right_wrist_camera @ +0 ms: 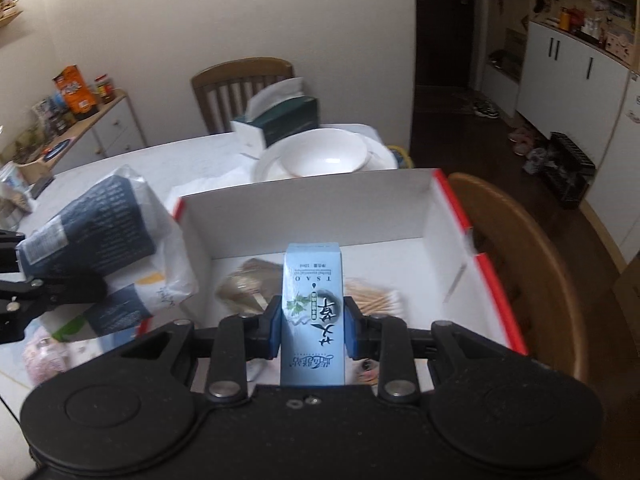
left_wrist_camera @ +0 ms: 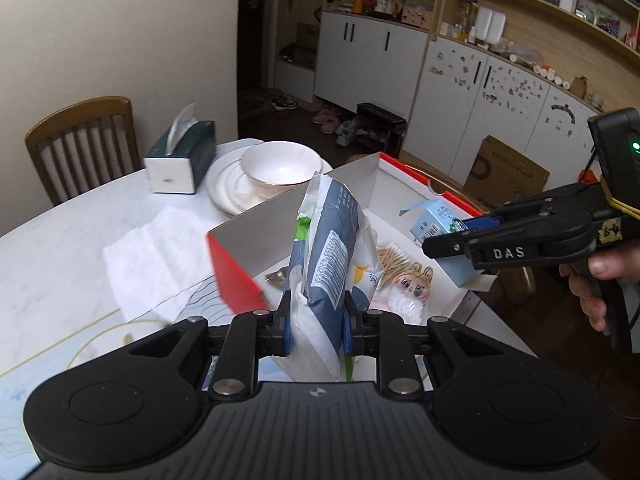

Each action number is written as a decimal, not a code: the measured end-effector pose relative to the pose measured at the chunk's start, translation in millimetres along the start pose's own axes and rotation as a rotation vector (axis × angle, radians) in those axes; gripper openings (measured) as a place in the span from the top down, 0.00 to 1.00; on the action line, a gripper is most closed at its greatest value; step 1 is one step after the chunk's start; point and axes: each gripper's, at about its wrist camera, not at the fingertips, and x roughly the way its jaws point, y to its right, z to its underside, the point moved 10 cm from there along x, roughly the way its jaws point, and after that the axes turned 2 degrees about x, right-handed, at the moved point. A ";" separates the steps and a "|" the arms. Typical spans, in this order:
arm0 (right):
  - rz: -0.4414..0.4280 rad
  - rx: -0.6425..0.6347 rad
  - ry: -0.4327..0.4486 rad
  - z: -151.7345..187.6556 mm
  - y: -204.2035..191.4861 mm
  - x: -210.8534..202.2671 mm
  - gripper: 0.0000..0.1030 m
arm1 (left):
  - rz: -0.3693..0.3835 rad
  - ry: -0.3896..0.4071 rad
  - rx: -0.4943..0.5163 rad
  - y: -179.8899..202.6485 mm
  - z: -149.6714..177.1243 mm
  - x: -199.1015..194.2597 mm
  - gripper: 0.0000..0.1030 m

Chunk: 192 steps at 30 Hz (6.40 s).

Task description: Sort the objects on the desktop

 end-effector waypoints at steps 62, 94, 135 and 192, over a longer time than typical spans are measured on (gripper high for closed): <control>0.084 -0.167 -0.222 -3.8 51.3 112.5 0.50 | 0.051 -0.260 -0.049 28.5 -1.9 147.8 0.35; -0.012 -0.103 -0.053 -15.8 12.7 26.4 0.08 | -0.050 -0.020 -0.041 3.1 -4.3 35.5 0.26; -0.092 -0.072 0.049 21.4 -159.3 -23.1 0.04 | -0.212 0.077 -0.126 -133.1 95.0 -102.3 0.00; -0.137 0.018 -0.250 107.0 -305.5 81.6 0.09 | -0.151 -0.126 0.020 -187.5 218.3 -31.3 0.01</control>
